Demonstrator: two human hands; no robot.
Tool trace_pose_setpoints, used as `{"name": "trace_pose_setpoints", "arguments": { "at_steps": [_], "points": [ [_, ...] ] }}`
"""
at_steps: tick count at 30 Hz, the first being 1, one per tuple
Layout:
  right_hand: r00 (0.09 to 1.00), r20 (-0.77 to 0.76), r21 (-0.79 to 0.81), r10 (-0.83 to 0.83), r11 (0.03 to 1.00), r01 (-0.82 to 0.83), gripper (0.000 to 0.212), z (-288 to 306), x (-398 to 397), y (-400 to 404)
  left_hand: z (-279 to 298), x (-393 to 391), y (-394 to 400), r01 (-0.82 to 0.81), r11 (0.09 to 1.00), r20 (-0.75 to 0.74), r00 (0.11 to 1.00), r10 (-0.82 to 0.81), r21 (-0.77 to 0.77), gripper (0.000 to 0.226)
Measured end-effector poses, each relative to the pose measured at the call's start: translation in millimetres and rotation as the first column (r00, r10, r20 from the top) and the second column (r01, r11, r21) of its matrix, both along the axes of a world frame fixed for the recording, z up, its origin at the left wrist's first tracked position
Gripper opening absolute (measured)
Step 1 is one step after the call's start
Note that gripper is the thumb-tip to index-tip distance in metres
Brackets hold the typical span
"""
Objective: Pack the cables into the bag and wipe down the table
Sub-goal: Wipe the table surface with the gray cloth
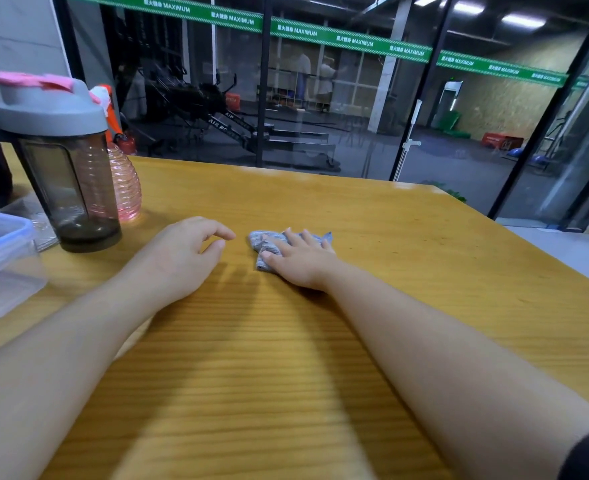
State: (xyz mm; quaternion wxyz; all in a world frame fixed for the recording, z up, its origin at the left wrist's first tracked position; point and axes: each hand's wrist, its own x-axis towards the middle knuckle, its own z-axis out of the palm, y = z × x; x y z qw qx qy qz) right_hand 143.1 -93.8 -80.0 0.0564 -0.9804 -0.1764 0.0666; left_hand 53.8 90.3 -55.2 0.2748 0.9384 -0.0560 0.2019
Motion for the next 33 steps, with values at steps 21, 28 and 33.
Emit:
{"name": "trace_pose_setpoints", "arguments": {
  "at_steps": [21,28,33],
  "points": [
    [0.956,-0.037,-0.044,-0.292,0.956,0.29,0.058,5.1,-55.2,-176.8,-3.9,-10.9,-16.5,0.268,0.958,-0.051,0.963,-0.264,0.102,0.021],
    [0.896,-0.053,-0.047,-0.442,0.897,0.439,0.061,1.8,-62.0,-178.6,-0.5,-20.1,-36.0,0.337,0.914,-0.021,0.94,-0.341,0.224,0.026],
    [0.983,0.002,-0.006,-0.185,0.983,0.185,0.054,-3.5,-106.3,-138.2,0.7,-27.7,-61.5,0.37,0.895,0.001,0.924,-0.382,0.249,0.031]
  ]
}}
